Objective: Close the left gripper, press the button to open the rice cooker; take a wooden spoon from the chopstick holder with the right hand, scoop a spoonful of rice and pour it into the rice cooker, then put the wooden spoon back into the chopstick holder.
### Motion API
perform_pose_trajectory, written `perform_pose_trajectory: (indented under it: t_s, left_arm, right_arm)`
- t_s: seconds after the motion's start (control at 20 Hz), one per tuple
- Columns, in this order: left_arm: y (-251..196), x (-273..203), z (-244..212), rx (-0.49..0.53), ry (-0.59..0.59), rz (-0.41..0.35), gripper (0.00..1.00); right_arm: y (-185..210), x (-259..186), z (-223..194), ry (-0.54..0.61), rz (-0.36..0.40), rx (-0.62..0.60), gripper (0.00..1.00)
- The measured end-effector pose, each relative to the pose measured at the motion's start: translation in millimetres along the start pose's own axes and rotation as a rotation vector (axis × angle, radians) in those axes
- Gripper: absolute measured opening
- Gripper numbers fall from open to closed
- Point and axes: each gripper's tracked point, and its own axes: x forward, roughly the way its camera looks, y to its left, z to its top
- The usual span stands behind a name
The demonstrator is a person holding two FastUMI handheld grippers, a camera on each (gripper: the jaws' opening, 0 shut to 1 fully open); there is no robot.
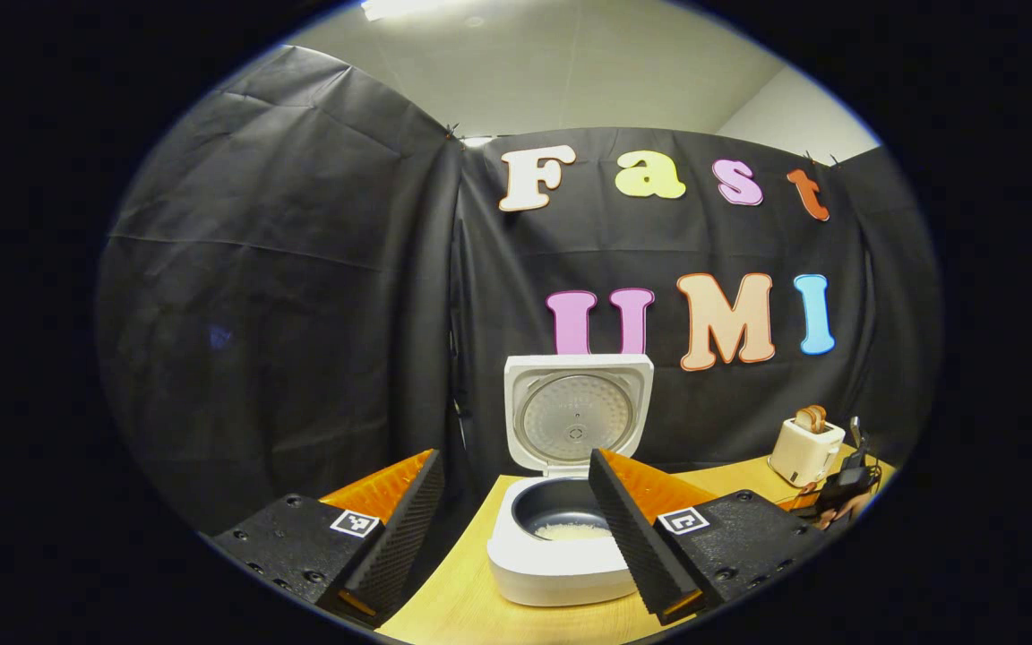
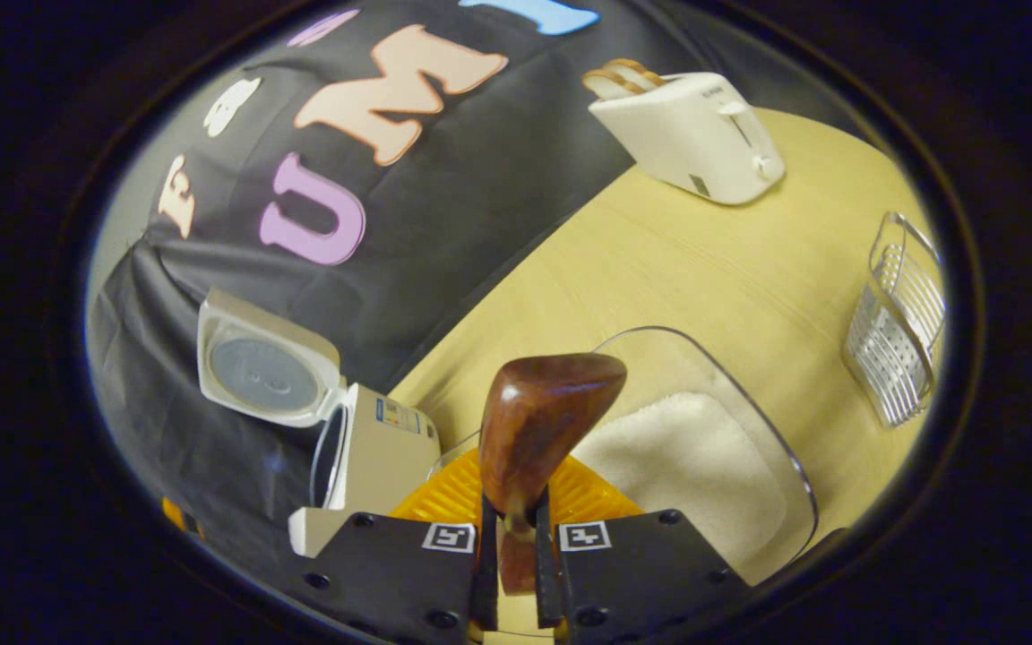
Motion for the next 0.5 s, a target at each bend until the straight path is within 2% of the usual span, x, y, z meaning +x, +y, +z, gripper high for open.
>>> perform_pose_trajectory:
  t_s: [0.1,0.15,0.2,0.25,0.5]
  left_arm:
    - [-0.1,-0.2,1.3,0.002,-0.002,-0.002,0.96]
    - [-0.5,0.4,1.1,0.002,-0.005,-0.004,0.99]
    - [-0.7,0.4,1.4,0.002,-0.007,-0.006,0.96]
    - [-1.1,0.5,1.1,0.000,-0.009,-0.009,0.96]
    - [-2.6,1.9,-0.1,-0.020,-0.008,-0.026,0.99]
  right_arm:
    - [-3.1,-5.1,14.7,-0.015,0.014,0.062,0.19]
    - [-1.8,-7.8,22.0,-0.027,0.023,0.086,0.22]
    - [1.7,-10.5,29.4,-0.036,0.034,0.110,0.19]
    - [6.2,-12.5,34.7,-0.041,0.049,0.131,0.22]
    - [47.8,-25.9,46.3,-0.053,0.123,0.136,0.20]
